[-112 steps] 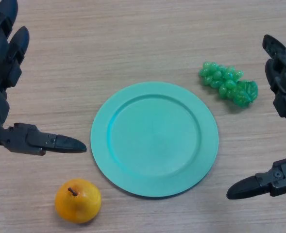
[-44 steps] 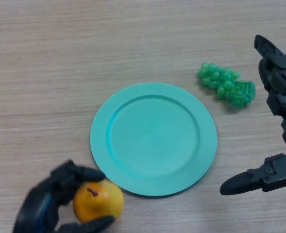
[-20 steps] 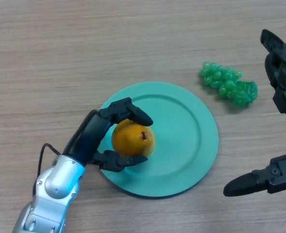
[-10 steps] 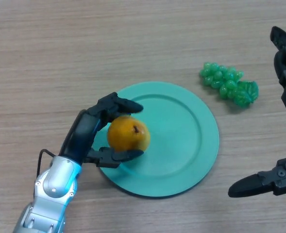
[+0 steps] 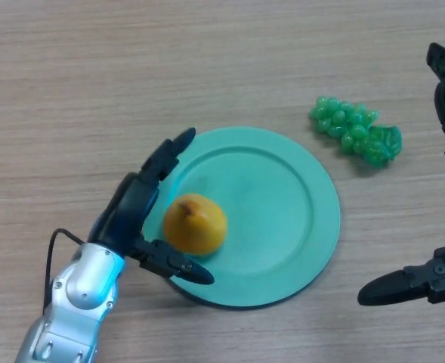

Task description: Pick up the yellow pear and place it on the plate

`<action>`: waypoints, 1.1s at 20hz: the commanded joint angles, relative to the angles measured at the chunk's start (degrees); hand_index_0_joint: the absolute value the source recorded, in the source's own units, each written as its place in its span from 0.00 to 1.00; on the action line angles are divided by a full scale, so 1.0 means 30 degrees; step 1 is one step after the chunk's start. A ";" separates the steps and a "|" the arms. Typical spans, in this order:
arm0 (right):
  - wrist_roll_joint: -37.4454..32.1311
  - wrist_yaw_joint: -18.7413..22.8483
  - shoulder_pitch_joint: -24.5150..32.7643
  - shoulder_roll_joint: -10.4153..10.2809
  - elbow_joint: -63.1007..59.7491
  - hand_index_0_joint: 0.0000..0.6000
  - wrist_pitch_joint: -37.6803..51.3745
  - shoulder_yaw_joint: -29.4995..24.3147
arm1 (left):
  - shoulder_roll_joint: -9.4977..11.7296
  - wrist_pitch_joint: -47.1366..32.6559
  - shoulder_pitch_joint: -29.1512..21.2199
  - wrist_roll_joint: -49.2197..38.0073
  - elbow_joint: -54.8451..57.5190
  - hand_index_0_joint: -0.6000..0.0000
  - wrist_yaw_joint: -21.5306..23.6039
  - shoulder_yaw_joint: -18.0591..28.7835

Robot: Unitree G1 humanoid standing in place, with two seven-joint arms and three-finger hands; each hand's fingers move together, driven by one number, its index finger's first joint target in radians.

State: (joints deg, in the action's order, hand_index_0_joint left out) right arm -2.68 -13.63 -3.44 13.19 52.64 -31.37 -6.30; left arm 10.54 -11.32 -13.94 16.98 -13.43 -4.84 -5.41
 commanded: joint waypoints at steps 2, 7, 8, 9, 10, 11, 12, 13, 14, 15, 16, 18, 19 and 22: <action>-0.0328 0.0058 0.0619 0.0318 0.1226 0.00 0.1788 -0.0903 | 0.0638 0.0001 0.0147 -0.1122 0.4536 1.00 0.0197 0.1409; -0.0948 0.0116 0.0974 0.0417 0.1031 0.00 0.1298 -0.0830 | 0.1312 0.3162 0.1273 -0.3308 1.1147 1.00 -0.0560 0.2894; -0.0892 0.0215 0.1022 0.0430 0.0842 0.00 0.1589 -0.0748 | 0.1541 0.3879 0.1650 -0.3941 1.2516 1.00 -0.0792 0.3347; -0.0794 0.0181 0.1068 0.0489 0.0786 0.00 0.1605 -0.0708 | 0.1591 0.3963 0.1746 -0.4373 1.3218 1.00 -0.0444 0.3792; -0.0768 0.0116 0.1130 0.0512 0.0696 0.00 0.1738 -0.0747 | 0.1806 0.4489 0.2039 -0.5378 1.4393 1.00 -0.0628 0.4357; -0.0759 0.0128 0.1115 0.0487 0.0585 0.00 0.1859 -0.0701 | 0.1868 0.5561 0.2210 -0.6740 1.5445 1.00 -0.0753 0.4921; -0.0621 0.0089 0.1029 0.0475 0.0387 0.00 0.2100 -0.0576 | 0.2057 0.7490 0.2534 -0.8727 1.6826 1.00 -0.0944 0.5751; -0.0511 0.0055 0.1061 0.0482 0.0256 0.00 0.2228 -0.0485 | 0.2151 0.8181 0.2803 -0.9556 1.7355 1.00 -0.0791 0.6318; -0.0425 -0.0069 0.1074 0.0509 0.0189 0.00 0.2280 -0.0460 | 0.2357 0.8722 0.3172 -1.0235 1.7810 1.00 -0.0851 0.6941; -0.0472 -0.0085 0.1046 0.0467 0.0141 0.00 0.2358 -0.0478 | 0.2332 0.8847 0.3544 -1.0601 1.7980 1.00 -0.0996 0.7266; -0.0491 -0.0098 0.0990 0.0440 0.0071 0.00 0.2490 -0.0465 | 0.2244 0.8551 0.3995 -1.0789 1.7951 1.00 -0.1186 0.7588; -0.0574 -0.0134 0.0921 0.0403 -0.0006 0.00 0.2357 -0.0385 | 0.2448 1.0916 0.4466 -1.3404 1.8575 1.00 -0.2149 0.8653; -0.0806 -0.0083 0.0963 0.0365 0.0016 0.00 0.2215 -0.0418 | 0.2483 1.1083 0.4561 -1.3624 1.8561 1.00 -0.2340 0.8775; -0.0906 0.0113 0.0987 0.0393 0.0116 0.00 0.1834 -0.0178 | 0.2348 1.0730 0.5023 -1.3447 1.8594 1.00 -0.3050 0.8729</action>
State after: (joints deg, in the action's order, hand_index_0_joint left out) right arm -2.79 -14.11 -1.75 13.39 50.06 -32.89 -5.75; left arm 15.50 27.74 2.07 -21.77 39.05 -12.56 17.50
